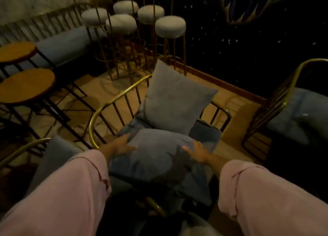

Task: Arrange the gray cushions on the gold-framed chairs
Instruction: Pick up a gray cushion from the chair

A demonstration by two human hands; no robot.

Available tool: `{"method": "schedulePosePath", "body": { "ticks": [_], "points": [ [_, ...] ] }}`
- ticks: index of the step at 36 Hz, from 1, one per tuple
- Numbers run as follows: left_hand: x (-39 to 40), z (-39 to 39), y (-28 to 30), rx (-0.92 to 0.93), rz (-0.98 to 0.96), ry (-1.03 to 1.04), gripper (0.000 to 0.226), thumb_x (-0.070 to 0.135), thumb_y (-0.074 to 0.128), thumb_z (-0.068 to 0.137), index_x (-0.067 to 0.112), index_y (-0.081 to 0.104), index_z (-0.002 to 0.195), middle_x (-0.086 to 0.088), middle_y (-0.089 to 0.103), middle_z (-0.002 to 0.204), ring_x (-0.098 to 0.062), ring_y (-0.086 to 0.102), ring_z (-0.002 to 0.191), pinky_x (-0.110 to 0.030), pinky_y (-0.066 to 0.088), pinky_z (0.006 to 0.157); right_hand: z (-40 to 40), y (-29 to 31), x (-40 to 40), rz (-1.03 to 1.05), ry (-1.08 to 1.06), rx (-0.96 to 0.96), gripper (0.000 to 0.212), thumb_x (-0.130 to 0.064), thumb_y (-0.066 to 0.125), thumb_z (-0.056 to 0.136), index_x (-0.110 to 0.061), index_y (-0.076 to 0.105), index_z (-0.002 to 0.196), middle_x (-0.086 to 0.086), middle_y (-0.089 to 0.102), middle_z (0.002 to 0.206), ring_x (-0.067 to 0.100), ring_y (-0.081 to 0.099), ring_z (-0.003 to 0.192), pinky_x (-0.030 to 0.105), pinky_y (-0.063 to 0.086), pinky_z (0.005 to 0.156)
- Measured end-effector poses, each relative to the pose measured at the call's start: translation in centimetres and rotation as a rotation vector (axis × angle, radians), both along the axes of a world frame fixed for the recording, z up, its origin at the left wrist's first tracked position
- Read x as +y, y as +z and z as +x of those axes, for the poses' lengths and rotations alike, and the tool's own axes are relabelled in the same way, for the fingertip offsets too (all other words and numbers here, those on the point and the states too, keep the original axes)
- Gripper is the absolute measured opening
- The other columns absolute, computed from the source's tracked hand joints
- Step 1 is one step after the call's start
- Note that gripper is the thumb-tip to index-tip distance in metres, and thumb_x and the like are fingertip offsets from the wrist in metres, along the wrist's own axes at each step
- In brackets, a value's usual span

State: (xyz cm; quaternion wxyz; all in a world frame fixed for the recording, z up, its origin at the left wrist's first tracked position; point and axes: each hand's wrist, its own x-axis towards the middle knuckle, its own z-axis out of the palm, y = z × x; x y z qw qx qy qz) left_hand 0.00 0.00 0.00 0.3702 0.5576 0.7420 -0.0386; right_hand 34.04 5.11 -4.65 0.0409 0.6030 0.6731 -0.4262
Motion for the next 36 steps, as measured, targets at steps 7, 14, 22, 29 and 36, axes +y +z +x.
{"method": "schedulePosePath", "body": {
  "ticks": [7, 14, 22, 29, 36],
  "points": [
    [-1.4, 1.7, -1.6, -0.026, -0.097, 0.116, 0.072, 0.048, 0.057, 0.090, 0.004, 0.038, 0.144, -0.015, 0.042, 0.150, -0.030, 0.041, 0.138, -0.034, 0.031, 0.113, 0.4, -10.2, -1.8, -0.203, -0.220, -0.026, 0.134, -0.103, 0.036, 0.053, -0.022, 0.011, 0.157, 0.010, 0.011, 0.166, 0.035, 0.014, 0.152, 0.054, 0.018, 0.121],
    [0.6, 1.1, -5.1, 0.040, -0.167, 0.236, 0.105, 0.077, 0.048, 0.076, 0.005, 0.024, 0.149, -0.019, 0.038, 0.152, -0.036, 0.041, 0.136, -0.039, 0.033, 0.112, -0.9, -8.0, -1.3, -0.280, -0.417, -0.006, 0.120, -0.091, 0.050, 0.063, -0.030, 0.004, 0.157, 0.010, 0.004, 0.166, 0.042, 0.014, 0.150, 0.055, 0.019, 0.120],
    [3.3, -1.6, -9.2, -0.165, -0.263, 0.551, 0.136, 0.088, 0.070, 0.033, 0.016, 0.040, 0.145, -0.007, 0.046, 0.148, -0.031, 0.048, 0.131, -0.042, 0.037, 0.112, 0.4, -10.9, 2.0, -0.406, -0.788, 0.295, 0.144, -0.083, 0.073, 0.032, -0.018, 0.028, 0.153, 0.010, 0.038, 0.156, 0.034, 0.042, 0.139, 0.050, 0.036, 0.114],
    [3.7, -1.8, -9.6, -0.170, -0.234, 0.666, 0.139, 0.088, 0.068, 0.031, 0.006, 0.046, 0.140, -0.014, 0.050, 0.144, -0.034, 0.050, 0.129, -0.041, 0.039, 0.109, 2.7, -13.6, 3.0, -0.635, -0.825, 0.345, 0.148, -0.089, 0.075, 0.028, -0.028, 0.024, 0.154, 0.005, 0.039, 0.156, 0.033, 0.044, 0.138, 0.055, 0.036, 0.113],
    [3.1, -0.8, -6.8, -0.209, -0.096, 0.693, 0.121, 0.078, 0.077, 0.037, 0.007, 0.052, 0.132, -0.012, 0.056, 0.137, -0.034, 0.055, 0.120, -0.042, 0.046, 0.100, 1.5, -7.0, 2.0, -0.373, -0.783, 0.342, 0.085, -0.057, 0.063, 0.084, -0.017, 0.031, 0.152, 0.013, 0.039, 0.155, 0.038, 0.039, 0.140, 0.051, 0.033, 0.111]
  ]
}}
